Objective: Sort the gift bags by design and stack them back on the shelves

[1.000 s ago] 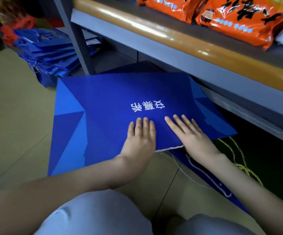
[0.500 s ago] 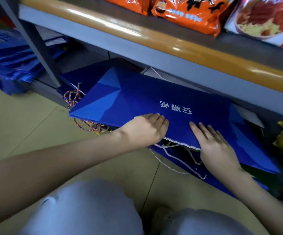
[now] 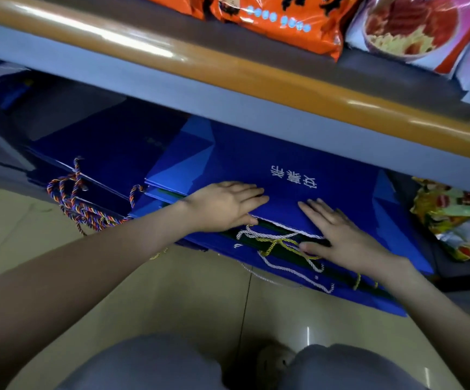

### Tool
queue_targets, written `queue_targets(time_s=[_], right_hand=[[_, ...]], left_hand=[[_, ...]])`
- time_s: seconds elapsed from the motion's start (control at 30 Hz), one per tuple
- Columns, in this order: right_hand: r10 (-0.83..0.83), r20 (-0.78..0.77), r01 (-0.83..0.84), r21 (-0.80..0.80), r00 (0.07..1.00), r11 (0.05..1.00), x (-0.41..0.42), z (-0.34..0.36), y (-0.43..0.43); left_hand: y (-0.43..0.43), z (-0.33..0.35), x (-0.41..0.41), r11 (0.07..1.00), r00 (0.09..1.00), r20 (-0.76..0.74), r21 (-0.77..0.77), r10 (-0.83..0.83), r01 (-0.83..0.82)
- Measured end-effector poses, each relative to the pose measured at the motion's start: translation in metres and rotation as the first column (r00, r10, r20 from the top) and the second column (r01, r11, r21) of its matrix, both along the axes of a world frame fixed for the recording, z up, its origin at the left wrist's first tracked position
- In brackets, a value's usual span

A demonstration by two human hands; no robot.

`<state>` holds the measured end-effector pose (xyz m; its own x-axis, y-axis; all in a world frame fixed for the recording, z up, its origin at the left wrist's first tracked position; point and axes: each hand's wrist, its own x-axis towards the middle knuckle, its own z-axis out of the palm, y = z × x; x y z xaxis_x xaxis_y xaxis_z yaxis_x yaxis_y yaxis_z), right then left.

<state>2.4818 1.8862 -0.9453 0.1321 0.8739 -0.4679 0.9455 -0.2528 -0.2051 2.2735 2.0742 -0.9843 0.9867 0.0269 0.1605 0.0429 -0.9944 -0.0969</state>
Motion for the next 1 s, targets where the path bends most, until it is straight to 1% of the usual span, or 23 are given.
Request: queue_targets(time_s=[0.07,0.13,0.2,0.27,0.33,0.4,0.5,0.6,0.7,0.8,0.9,1.0], right_hand=[[0.075,0.022,-0.076,0.071,0.997,0.995,-0.025,-0.002,0.003],[0.124,0.129,-0.142,0.137,0.984,0.98,-0.056,-0.017,0.008],[0.108,0.263,-0.159,0.179,0.959,0.971,-0.083,-0.037,0.014],[0.068,0.305,-0.143,0.231,0.95,0.963,-0.097,-0.052,0.021],[0.078,0.331,-0.185,0.304,0.94,0.935,-0.098,-0.06,0.023],[0.093,0.365,-0.247,0.403,0.926,0.881,-0.088,-0.063,0.021],[0.085,0.415,-0.278,0.431,0.906,0.858,-0.07,-0.061,0.027],[0.088,0.494,-0.341,0.45,0.865,0.826,-0.06,-0.063,0.028],[0.083,0.514,-0.348,0.446,0.854,0.825,-0.06,-0.064,0.028],[0.058,0.501,-0.297,0.414,0.864,0.861,-0.063,-0.063,0.03],[0.004,0.437,-0.207,0.417,0.899,0.885,-0.068,-0.064,0.031],[-0.025,0.419,-0.195,0.475,0.908,0.858,-0.066,-0.055,0.029]], left_hand=[[0.005,0.003,-0.011,1.0,0.999,-0.03,0.007,0.014,-0.014],[0.009,0.004,-0.026,0.997,0.994,-0.08,0.024,0.078,-0.077],[0.01,0.004,-0.044,0.985,0.982,-0.08,-0.005,0.174,-0.175],[0.014,0.002,-0.064,0.968,0.968,-0.043,-0.047,0.247,-0.249],[0.018,0.001,-0.084,0.958,0.958,-0.06,-0.046,0.279,-0.282],[0.02,-0.001,-0.099,0.96,0.959,-0.055,-0.024,0.278,-0.279],[0.016,-0.005,-0.104,0.959,0.959,-0.013,0.019,0.281,-0.281],[0.001,-0.007,-0.092,0.938,0.937,-0.057,0.065,0.345,-0.342],[-0.014,-0.011,-0.079,0.92,0.919,-0.109,0.146,0.38,-0.363],[-0.025,-0.016,-0.069,0.873,0.883,-0.103,0.236,0.459,-0.426],[-0.035,-0.009,-0.057,0.821,0.824,-0.14,0.275,0.549,-0.501],[-0.043,0.004,-0.039,0.795,0.807,-0.093,0.268,0.583,-0.543]])
